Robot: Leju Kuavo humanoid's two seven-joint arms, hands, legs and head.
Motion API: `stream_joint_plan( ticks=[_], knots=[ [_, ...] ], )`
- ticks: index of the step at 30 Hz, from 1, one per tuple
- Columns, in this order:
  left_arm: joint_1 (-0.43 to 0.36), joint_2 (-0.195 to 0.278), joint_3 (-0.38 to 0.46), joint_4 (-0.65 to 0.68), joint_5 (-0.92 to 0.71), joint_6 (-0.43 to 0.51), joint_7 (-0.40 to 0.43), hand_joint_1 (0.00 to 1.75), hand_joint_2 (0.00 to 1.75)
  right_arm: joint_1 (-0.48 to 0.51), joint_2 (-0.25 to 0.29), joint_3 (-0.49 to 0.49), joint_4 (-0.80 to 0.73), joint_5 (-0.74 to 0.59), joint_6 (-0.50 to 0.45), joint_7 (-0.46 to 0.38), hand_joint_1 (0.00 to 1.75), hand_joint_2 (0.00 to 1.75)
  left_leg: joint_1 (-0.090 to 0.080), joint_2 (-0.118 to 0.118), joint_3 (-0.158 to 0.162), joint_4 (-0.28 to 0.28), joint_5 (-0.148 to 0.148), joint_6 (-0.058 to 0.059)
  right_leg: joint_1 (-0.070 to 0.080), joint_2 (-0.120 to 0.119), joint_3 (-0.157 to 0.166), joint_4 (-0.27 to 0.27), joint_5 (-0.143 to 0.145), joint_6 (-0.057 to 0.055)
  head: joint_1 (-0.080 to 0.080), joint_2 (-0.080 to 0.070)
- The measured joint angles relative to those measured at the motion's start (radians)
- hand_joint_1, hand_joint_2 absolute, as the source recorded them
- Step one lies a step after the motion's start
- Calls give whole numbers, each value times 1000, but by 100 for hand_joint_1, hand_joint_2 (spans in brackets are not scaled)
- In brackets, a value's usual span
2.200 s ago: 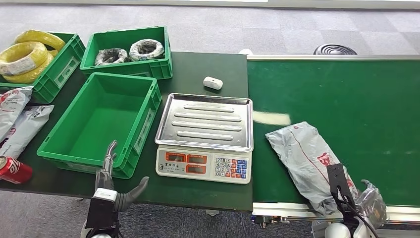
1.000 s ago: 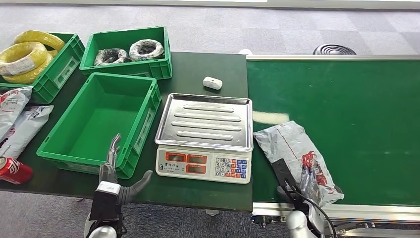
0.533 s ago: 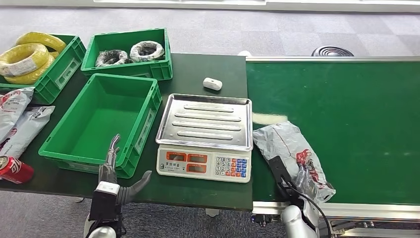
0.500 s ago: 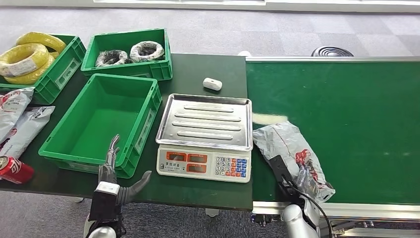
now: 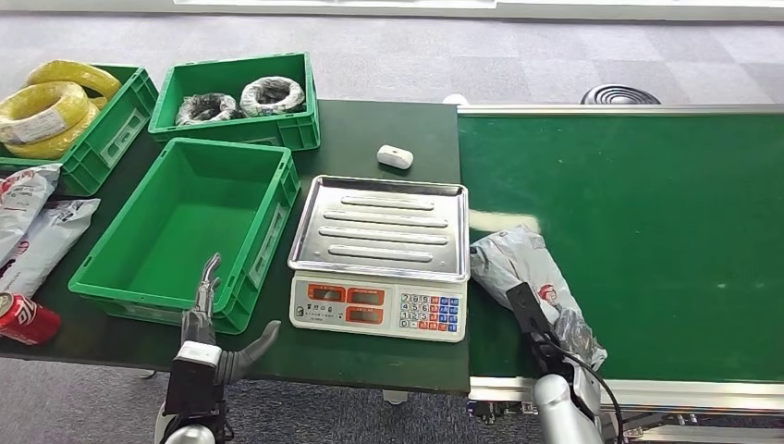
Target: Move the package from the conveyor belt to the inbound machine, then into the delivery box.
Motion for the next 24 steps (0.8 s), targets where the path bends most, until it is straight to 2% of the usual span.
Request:
stream_joint_plan(
  ticks=[3, 6, 11, 17, 24],
  knots=[
    [12, 0, 1, 0, 0, 11, -4, 0, 175, 51, 12, 20, -99, -55, 23, -43, 171, 175, 0, -1, -4, 0, 0, 0, 0, 0, -3, 0, 0, 0, 0, 0],
    [28, 0, 1, -5, 0, 17, -13, 0, 175, 116, 22, 55, -275, -73, 8, -54, 173, 175, 0, -2, -8, 0, 0, 0, 0, -1, -7, 1, 0, 0, 0, 0],
    [48, -2, -1, -12, -2, 13, -30, 0, 175, 165, 17, 89, -629, -10, -125, -52, 172, 175, 0, -2, -10, 0, 0, 0, -1, -1, -10, 1, 0, 0, 0, 0],
    [43, -10, -20, 0, -3, 14, -42, 0, 175, 126, -4, 108, -886, 82, -231, -53, 172, 175, -1, -2, -11, 0, 0, 0, -2, -1, -10, 0, 0, 0, 0, 0],
    [36, -16, -38, 24, 9, 45, -62, 0, 175, 16, -32, 164, -942, 128, -233, -30, 170, 175, -1, -2, -10, 0, 1, 0, -1, -1, -9, 1, 0, 0, 0, 0]
  ],
)
